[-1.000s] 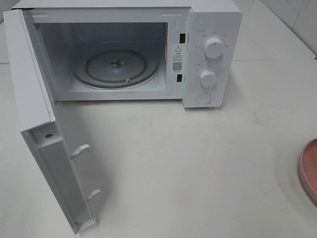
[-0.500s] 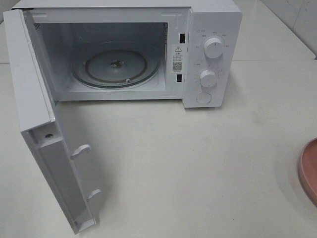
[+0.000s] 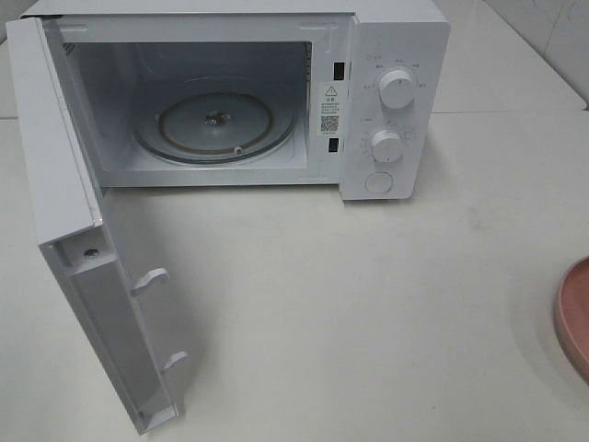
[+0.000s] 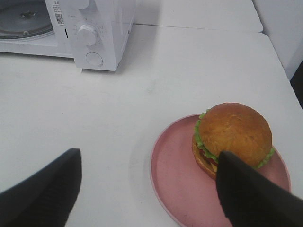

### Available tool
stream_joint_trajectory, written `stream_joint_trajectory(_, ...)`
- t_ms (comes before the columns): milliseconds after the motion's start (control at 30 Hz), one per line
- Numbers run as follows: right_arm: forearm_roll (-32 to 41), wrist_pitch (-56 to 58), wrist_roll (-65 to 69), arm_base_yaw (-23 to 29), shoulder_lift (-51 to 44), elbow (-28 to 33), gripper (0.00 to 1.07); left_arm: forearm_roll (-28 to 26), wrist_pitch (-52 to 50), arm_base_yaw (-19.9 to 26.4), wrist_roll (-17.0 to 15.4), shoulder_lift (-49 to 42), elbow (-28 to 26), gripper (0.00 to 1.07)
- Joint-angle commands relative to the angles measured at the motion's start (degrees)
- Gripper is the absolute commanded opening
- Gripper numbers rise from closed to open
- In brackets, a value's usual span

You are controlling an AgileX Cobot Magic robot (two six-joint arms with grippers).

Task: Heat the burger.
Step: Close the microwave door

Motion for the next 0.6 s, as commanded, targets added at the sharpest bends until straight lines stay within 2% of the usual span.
stream_joint_trajectory(33,0.1,-0.2,-0.7,-0.2,-1.5,0.2,0.76,-0.5,-0.5,0.2,0.0,-0.9,0.2,1.00)
stream_joint_trajectory(467,0.1,-0.2,-0.7,-0.2,-1.5,0.2,0.76,-0.5,-0.5,0.2,0.0,-0.9,0.2,1.00)
stream_joint_trajectory(600,0.1,-0.2,-0.7,-0.2,-1.5,0.2,0.76,-2.2,-0.7,0.2,0.0,1.4,0.2,1.00)
